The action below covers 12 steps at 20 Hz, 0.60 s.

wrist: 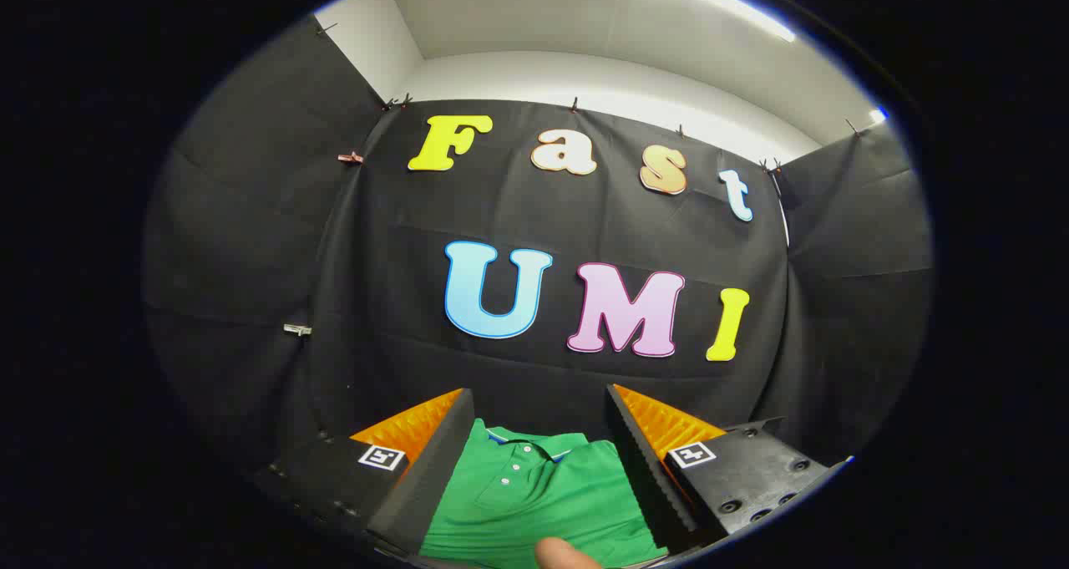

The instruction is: Put the clothes into the washing machine and then close the washing machine lid.

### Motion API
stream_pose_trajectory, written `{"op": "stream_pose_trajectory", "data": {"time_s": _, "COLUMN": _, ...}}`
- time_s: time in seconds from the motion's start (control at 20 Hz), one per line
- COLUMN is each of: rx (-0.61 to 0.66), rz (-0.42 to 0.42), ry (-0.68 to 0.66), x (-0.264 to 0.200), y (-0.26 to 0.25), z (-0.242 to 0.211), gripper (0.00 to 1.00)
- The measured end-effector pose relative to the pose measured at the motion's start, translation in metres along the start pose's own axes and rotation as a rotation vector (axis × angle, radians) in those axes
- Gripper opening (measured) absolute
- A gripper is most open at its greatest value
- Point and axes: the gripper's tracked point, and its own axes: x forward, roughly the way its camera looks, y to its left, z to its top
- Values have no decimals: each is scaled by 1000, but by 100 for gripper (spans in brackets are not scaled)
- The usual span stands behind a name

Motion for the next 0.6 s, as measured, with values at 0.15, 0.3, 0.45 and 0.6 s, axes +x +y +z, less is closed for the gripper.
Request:
{"op": "stream_pose_trajectory", "data": {"time_s": 0.15, "rx": -2, "rz": -9, "ry": 6, "x": 2, "y": -2, "z": -2, "gripper": 98}}
{"op": "stream_pose_trajectory", "data": {"time_s": 0.3, "rx": 13, "rz": -15, "ry": 17, "x": 3, "y": -2, "z": -5, "gripper": 98}}
{"op": "stream_pose_trajectory", "data": {"time_s": 0.45, "rx": 9, "rz": -9, "ry": 24, "x": 3, "y": -1, "z": -7, "gripper": 98}}
{"op": "stream_pose_trajectory", "data": {"time_s": 0.6, "rx": 7, "rz": -9, "ry": 14, "x": 3, "y": -2, "z": -4, "gripper": 98}}
